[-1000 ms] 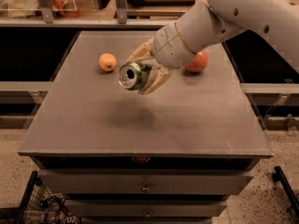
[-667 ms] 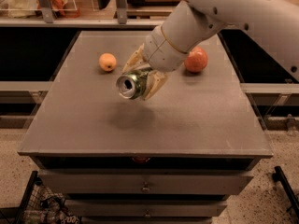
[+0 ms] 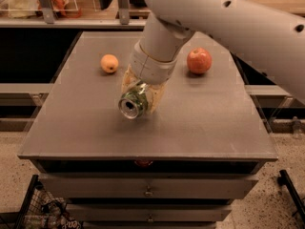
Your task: Knock green can over
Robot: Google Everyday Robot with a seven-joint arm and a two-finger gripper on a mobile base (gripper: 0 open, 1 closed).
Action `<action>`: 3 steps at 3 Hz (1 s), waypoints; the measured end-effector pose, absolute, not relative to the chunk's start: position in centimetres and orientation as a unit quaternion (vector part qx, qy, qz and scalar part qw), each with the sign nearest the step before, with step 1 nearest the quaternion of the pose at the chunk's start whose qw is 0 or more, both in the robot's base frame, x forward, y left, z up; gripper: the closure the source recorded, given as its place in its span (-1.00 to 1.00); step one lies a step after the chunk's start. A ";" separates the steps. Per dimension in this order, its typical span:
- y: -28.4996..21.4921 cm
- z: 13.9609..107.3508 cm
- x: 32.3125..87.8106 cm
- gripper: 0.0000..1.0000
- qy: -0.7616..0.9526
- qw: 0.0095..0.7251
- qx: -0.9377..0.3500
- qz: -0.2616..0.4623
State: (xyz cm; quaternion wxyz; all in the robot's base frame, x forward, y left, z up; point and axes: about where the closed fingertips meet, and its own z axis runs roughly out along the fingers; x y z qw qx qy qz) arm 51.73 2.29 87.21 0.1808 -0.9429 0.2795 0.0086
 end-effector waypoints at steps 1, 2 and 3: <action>2.4 86.2 51.2 1.00 0.262 0.133 -0.956 -0.020; 2.4 85.4 50.8 1.00 0.256 0.097 -0.961 -0.038; 2.5 84.7 50.8 0.51 0.263 0.065 -0.962 -0.046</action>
Offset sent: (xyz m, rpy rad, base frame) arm -0.0118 -0.0008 -0.0262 -0.2920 -0.0678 0.0426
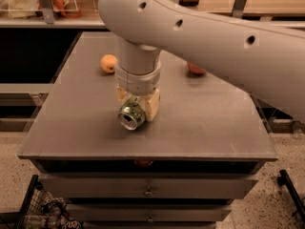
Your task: Knock green can over
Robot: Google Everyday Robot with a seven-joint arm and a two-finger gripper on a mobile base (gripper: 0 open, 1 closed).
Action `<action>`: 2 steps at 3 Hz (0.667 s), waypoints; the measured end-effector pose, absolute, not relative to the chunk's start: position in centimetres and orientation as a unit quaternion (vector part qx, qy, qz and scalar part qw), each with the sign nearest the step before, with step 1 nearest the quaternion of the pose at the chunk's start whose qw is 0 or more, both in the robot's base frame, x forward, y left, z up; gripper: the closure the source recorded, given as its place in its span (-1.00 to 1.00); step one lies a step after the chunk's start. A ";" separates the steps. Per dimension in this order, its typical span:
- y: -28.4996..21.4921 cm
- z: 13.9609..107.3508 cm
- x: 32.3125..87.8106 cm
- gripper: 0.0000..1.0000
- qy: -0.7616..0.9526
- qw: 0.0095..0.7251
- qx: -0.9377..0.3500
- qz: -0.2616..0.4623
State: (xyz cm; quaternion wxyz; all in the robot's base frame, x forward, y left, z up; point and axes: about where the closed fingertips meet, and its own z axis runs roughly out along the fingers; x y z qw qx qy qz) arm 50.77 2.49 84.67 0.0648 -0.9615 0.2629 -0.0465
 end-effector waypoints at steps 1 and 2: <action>2.6 84.3 50.8 0.06 0.267 0.052 -0.961 -0.046; 2.9 84.0 50.7 -0.41 0.269 0.045 -0.961 -0.042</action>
Offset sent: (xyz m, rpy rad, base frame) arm -0.0003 0.0072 -0.0114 -0.0499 0.0393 -0.0183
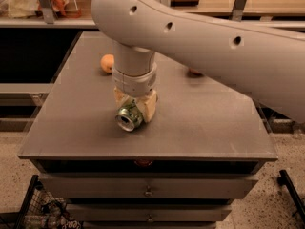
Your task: Knock green can over
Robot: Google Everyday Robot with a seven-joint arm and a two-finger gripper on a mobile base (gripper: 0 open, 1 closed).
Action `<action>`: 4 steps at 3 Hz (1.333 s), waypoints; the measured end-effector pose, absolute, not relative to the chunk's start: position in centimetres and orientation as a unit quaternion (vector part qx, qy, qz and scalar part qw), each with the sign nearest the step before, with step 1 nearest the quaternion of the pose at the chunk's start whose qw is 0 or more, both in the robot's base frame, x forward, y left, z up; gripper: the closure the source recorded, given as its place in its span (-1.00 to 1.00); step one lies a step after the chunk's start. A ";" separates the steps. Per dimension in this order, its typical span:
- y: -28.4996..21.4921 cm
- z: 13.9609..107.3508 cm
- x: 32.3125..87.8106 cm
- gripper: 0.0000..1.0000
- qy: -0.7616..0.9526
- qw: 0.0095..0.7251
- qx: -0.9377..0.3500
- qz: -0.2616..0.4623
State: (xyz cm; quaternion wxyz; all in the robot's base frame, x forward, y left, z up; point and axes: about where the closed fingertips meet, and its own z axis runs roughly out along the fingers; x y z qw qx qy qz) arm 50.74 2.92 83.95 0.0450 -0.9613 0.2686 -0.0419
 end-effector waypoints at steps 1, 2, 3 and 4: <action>3.3 83.6 50.7 -0.89 0.270 0.041 -0.961 -0.038; 3.4 83.5 50.7 -1.00 0.270 0.039 -0.961 -0.035; 3.5 83.4 50.7 -1.00 0.270 0.035 -0.962 -0.032; 3.5 83.8 50.9 -1.00 0.280 0.038 -0.959 -0.029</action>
Offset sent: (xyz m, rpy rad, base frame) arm -0.0006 0.0073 -0.0075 -0.0172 0.0356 -0.0037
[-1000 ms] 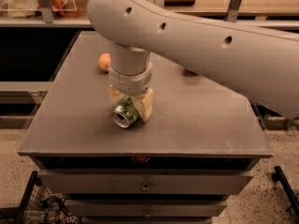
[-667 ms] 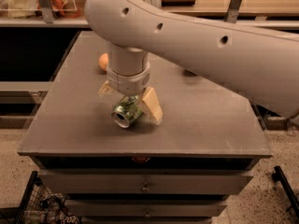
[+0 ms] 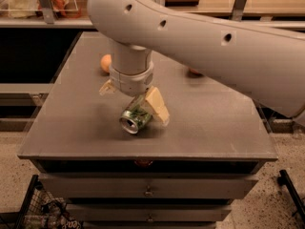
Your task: Knock green can over
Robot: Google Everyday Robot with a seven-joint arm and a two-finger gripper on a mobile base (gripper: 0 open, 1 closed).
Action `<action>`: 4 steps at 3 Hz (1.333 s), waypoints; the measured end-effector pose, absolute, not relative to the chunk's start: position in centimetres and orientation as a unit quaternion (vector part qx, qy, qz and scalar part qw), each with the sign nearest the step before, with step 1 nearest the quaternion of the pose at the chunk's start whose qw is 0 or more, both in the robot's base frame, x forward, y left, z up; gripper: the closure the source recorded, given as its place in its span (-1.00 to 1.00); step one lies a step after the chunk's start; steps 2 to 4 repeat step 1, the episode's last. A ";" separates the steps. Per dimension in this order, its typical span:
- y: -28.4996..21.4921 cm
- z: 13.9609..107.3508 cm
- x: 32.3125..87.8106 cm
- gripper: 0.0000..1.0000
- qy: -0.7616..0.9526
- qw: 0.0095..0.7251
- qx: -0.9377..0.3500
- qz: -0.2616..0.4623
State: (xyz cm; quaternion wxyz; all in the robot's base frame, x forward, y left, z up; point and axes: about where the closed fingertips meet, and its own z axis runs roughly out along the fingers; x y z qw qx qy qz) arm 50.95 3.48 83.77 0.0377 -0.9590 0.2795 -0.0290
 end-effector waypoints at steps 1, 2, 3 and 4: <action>3.2 84.4 51.3 -1.00 0.294 0.036 -0.954 -0.036; 3.2 84.4 51.3 -1.00 0.294 0.036 -0.954 -0.036; 3.2 84.4 51.3 -1.00 0.294 0.036 -0.954 -0.036; 3.2 84.4 51.3 -1.00 0.294 0.036 -0.954 -0.036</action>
Offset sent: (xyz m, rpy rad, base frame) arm 0.0000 0.0000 0.0000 0.0000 0.0000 0.0000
